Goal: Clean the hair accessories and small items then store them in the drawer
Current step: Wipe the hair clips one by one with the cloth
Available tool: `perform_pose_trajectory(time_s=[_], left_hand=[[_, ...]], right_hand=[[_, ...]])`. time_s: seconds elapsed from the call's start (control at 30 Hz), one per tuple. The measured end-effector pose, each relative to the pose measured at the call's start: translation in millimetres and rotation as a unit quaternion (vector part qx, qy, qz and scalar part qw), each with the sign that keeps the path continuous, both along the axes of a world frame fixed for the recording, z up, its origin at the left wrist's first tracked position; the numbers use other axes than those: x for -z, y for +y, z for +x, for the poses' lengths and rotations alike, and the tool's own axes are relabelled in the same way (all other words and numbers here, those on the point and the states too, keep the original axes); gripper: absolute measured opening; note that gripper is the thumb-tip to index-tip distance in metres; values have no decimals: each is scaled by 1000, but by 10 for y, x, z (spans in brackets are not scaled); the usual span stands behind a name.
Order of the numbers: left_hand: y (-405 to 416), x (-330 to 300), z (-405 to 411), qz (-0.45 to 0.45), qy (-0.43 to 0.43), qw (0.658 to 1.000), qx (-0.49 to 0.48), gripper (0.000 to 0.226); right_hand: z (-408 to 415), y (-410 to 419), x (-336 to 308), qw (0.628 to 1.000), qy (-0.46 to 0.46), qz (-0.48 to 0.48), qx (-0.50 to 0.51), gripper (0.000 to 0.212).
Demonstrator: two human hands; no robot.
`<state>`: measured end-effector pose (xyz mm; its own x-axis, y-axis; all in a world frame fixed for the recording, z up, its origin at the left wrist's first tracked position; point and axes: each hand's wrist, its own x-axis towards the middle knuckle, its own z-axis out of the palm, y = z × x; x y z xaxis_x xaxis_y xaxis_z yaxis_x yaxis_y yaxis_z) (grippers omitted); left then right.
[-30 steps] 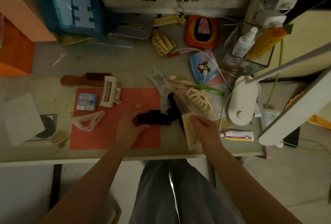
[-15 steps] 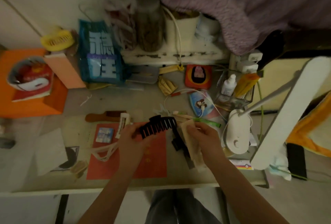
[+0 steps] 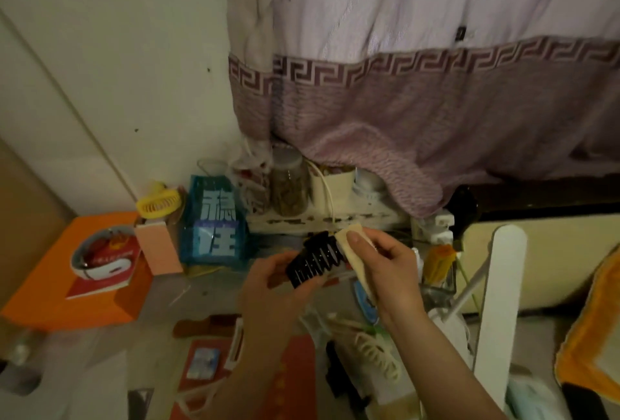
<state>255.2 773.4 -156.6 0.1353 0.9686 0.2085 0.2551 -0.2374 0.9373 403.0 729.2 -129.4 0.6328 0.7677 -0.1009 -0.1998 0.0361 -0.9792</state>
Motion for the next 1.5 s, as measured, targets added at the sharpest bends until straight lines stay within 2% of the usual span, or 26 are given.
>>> perform_pose_trajectory(time_s=[0.13, 0.27, 0.4, 0.57, 0.67, 0.77, 0.87, 1.03, 1.13, 1.37, 1.5], left_hand=[[-23, -263, 94, 8, -24, 1000, 0, 38], [-29, -446, 142, 16, -41, 999, 11, 36], [-8, -608, 177, 6, -52, 998, 33, 39], [59, -846, 203, 29, -14, 995, 89, 59], [169, -1081, 212, -17, -36, 987, 156, 68], [273, -1346, 223, -46, -48, 972, 225, 54], [356, -1574, 209, -69, -21, 962, 263, 55], [420, -1845, 161, -137, 4, 932, 335, 35], [443, -1895, 169, -131, -17, 937, 323, 44], [411, -1995, 197, -117, -43, 947, 297, 39], [402, -1991, 184, -126, -46, 948, 290, 45]], right_hand=[[-6, 12, -185, 999, 11, 32, -12, 29], [29, 49, -331, 999, 16, 51, -2, 24], [90, 77, -491, 997, 11, 79, -8, 35], [239, 112, -712, 995, 2, 101, -22, 23], [335, 98, -889, 991, -20, 115, -63, 17], [416, 100, -1066, 987, -57, 125, -86, 11], [456, 113, -1248, 979, -104, 134, -114, 9], [471, 111, -1509, 961, -183, 149, -142, 19], [441, 115, -1615, 954, -203, 173, -137, 17], [346, 172, -1677, 961, -150, 206, -110, 14], [280, 225, -1659, 967, -122, 207, -80, 18]])
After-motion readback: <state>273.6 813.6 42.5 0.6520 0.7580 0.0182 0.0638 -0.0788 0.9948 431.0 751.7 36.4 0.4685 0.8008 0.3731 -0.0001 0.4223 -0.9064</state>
